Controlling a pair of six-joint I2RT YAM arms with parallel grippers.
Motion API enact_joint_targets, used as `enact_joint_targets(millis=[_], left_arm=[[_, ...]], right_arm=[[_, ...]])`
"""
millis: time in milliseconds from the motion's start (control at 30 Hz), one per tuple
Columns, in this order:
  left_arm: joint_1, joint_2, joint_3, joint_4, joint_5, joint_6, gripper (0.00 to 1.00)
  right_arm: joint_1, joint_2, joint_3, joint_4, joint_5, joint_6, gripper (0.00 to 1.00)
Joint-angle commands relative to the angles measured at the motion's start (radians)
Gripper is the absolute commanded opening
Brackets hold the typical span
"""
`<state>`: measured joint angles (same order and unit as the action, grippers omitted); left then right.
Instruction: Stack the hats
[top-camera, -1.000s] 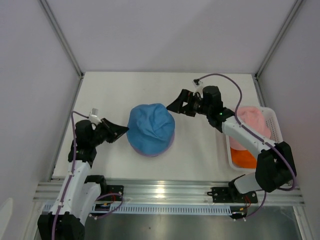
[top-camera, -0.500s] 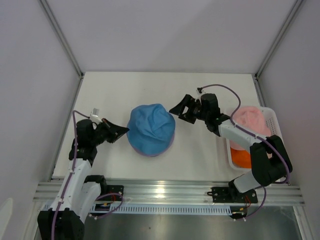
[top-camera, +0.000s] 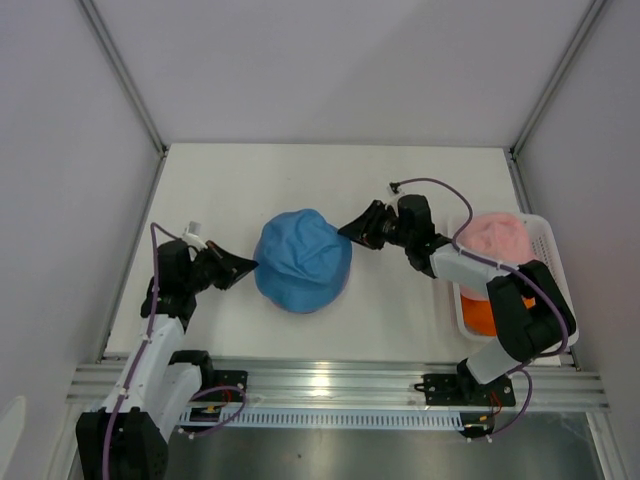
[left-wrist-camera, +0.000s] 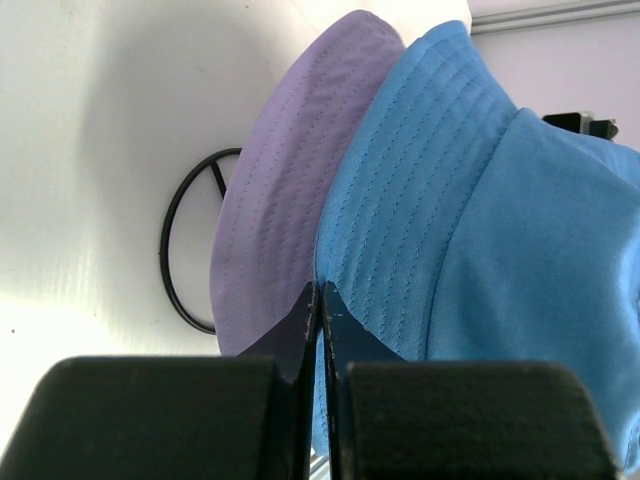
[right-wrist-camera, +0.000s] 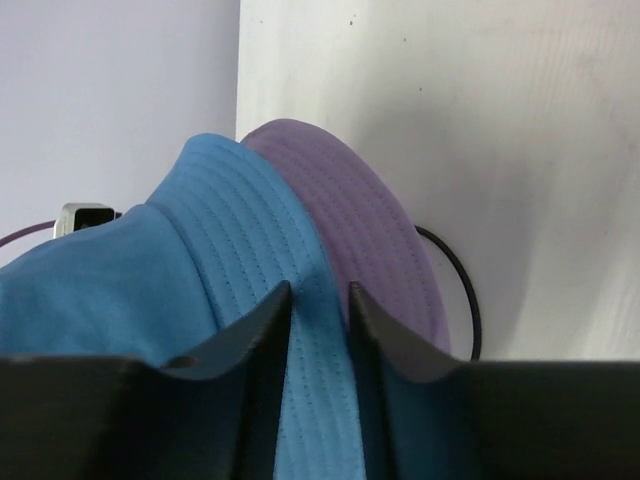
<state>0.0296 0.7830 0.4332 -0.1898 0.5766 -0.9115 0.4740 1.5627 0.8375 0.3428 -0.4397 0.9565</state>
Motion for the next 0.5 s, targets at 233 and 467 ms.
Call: enact_joint_targets(millis=[233, 467], left_arm=[[0.009, 0.012, -0.01, -0.033, -0.076, 0.049, 0.01], [0.007, 0.042, -0.014, -0.053, -0.126, 0.077, 0.01]], right_arm=[[0.003, 0.011, -0.029, 0.064, -0.019, 0.002, 0.0], [0.003, 0.04, -0.06, 0.032, 0.028, -0.048, 0.0]])
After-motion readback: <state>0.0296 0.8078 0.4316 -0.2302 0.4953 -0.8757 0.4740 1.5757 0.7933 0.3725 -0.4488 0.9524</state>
